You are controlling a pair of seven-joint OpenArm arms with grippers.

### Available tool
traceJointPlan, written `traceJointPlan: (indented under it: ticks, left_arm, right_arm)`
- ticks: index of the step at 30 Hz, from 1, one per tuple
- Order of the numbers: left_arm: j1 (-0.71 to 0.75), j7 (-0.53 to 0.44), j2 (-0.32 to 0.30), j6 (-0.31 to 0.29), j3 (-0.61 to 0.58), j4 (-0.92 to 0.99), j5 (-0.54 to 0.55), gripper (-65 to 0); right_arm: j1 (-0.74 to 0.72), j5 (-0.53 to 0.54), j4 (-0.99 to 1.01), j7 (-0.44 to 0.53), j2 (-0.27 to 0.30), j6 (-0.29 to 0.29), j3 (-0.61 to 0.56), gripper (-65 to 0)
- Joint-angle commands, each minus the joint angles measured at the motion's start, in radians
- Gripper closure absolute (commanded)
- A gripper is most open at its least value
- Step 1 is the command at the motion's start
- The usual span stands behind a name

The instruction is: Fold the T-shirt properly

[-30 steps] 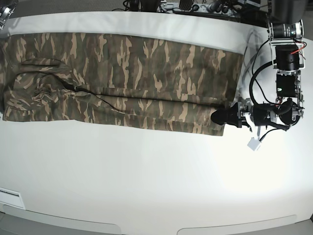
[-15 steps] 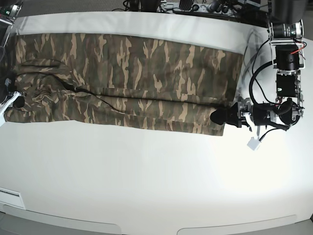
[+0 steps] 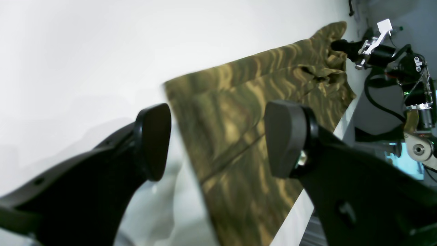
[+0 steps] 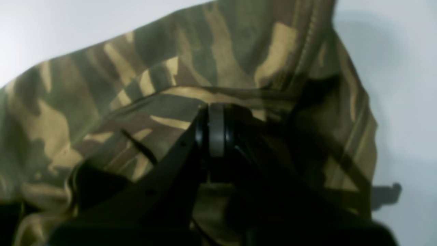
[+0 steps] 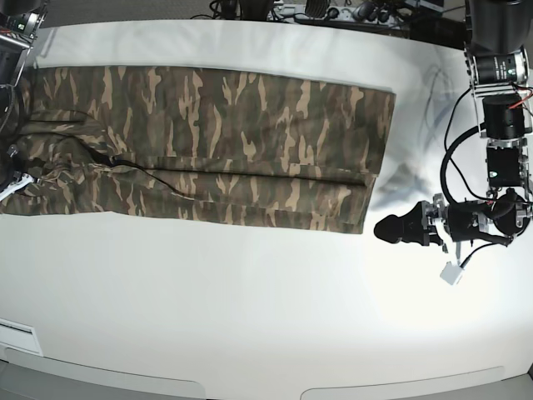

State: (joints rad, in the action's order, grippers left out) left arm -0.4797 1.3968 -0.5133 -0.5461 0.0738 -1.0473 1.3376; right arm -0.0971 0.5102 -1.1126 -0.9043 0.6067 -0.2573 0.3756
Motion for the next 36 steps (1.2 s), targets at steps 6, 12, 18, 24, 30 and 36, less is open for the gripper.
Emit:
traceJointPlan:
  ticks: [6, 12, 18, 24, 30, 36]
  left_arm:
    - [-0.005, -0.001, -0.008, -0.003, 0.007, -0.014, 0.021, -44.7]
    - [0.006, -0.001, -0.008, -0.003, 0.007, -0.014, 0.021, -44.7]
    - [0.031, -0.001, 0.005, 0.011, 0.007, -0.014, -0.058, -44.7]
    - [0.05, -0.062, 0.066, 0.096, 0.007, -0.014, -0.28, -44.7]
    - [0.047, -0.083, 0.132, 0.156, 0.005, -0.014, -0.424, -44.7]
    - [0.02, -0.033, 0.133, 0.127, -0.033, -0.015, -0.379, -44.7]
  right_arm:
    - [0.002, -0.152, 0.001, -0.06, 0.02, 0.156, 0.007, 0.0]
    - [-0.034, -0.145, -0.026, -0.074, 0.02, 0.149, 0.029, -5.0]
    - [-0.092, -0.145, -0.041, -0.087, 0.032, 0.056, 0.066, -22.9]
    - [-0.169, -0.145, -0.04, -0.088, 0.048, 0.04, 0.071, -22.9]
    - [-0.214, -0.146, -0.04, -0.13, 0.059, 0.039, 0.071, -22.9]
    - [-0.235, -0.145, -0.04, -0.14, 0.061, 0.036, 0.071, -22.9]
